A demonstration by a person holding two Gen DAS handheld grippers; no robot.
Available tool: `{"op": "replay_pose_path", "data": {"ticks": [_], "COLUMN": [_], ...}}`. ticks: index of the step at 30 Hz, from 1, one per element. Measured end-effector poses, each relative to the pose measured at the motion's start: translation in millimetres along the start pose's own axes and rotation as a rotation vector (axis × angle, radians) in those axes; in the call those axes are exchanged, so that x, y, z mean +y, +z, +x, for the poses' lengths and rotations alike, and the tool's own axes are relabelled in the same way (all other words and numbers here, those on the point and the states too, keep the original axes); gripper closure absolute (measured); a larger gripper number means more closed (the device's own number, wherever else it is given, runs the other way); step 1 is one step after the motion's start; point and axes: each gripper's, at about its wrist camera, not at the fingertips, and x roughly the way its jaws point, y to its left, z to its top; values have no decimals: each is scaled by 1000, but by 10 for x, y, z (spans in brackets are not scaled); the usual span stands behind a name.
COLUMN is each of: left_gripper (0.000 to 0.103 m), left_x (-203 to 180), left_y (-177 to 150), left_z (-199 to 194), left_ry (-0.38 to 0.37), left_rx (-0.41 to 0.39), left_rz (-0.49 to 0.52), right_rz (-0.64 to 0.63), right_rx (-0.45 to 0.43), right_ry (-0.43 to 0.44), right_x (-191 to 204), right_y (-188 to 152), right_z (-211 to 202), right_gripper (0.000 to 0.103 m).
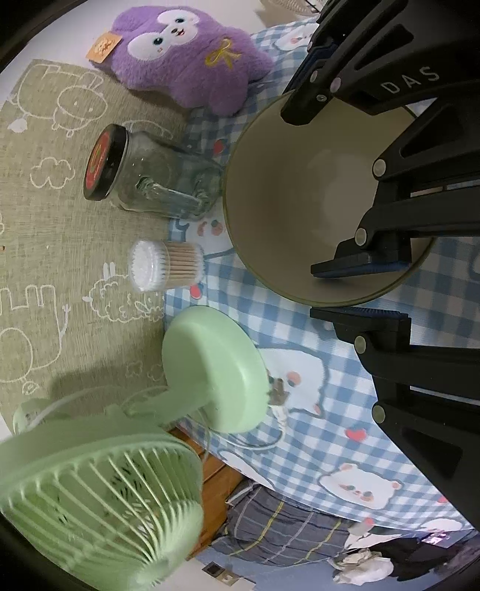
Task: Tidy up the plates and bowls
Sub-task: 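Lift the patterned bowl with both grippers and carry it toward the plate stack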
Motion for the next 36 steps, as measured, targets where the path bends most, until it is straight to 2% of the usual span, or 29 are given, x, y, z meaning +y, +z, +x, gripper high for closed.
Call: {"op": "replay_pose_path", "data": {"ticks": [12, 36], "left_gripper": [91, 91], "left_x": [182, 649], "left_y": [-279, -758], "left_z": [-441, -1645], "left_ry": [-38, -93], "left_rx": [15, -100], "left_rz": [23, 104], "right_rz": [34, 103], "right_rx": [-23, -114], "right_ry": [-36, -93], "right_x": [129, 520], "right_y": [-343, -977], "right_z": [-563, -1888], "right_gripper": [90, 90]}}
